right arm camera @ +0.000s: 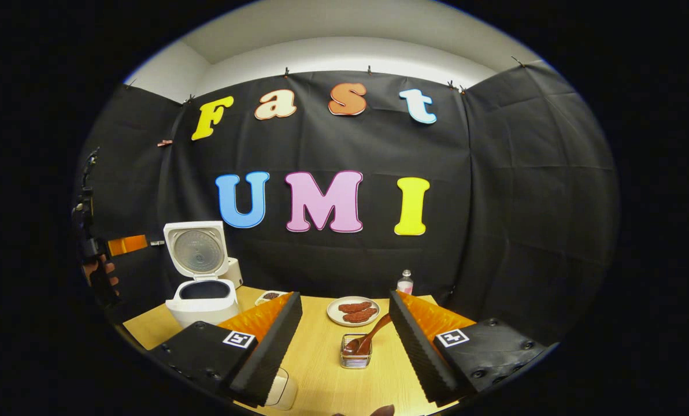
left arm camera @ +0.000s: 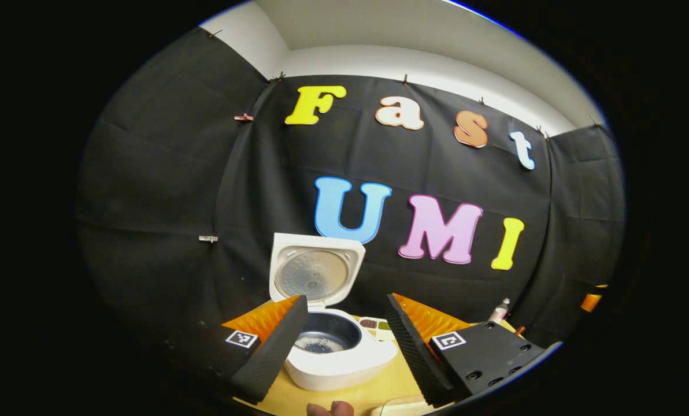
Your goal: Close the left gripper, press the button to open the rice cooker; take a wooden spoon from the chopstick holder with the right hand, scoop a spoonful of rice and pour it into the rice cooker, then put the wooden spoon back into the chopstick holder.
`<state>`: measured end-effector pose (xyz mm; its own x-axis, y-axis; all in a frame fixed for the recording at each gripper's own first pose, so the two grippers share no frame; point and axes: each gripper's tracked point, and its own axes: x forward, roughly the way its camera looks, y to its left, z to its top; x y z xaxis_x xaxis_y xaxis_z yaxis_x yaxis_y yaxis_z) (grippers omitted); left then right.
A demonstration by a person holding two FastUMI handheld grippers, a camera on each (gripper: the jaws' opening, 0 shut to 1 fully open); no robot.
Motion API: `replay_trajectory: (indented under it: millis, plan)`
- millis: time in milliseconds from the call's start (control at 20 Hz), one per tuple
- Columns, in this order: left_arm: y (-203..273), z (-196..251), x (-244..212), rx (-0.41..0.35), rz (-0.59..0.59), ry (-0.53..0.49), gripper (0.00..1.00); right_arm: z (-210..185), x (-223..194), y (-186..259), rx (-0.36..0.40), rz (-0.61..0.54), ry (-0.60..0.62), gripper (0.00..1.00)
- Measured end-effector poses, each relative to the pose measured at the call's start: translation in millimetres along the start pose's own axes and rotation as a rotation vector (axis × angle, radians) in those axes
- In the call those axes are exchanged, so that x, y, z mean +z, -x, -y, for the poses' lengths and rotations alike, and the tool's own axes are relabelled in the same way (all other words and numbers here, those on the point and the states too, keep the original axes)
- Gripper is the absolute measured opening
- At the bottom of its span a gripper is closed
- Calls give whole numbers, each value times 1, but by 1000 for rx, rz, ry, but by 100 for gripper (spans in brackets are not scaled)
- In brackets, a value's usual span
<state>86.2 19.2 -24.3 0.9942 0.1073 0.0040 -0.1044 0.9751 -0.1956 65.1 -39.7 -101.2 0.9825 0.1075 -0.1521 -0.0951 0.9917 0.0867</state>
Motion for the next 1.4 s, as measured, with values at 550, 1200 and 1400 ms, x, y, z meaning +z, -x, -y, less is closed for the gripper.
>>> replay_trajectory:
  millis: [550,1200,1400]
  plan:
    - [68,55,-60,-36,-117,-173,94,50,-151,-113,30,-208,-225,97]
    - [97,53,-87,113,-180,-144,94,73,-251,-237,35,-266,-424,89]
    - [106,41,-94,179,-206,-166,94,74,-257,-251,14,-280,-460,31]
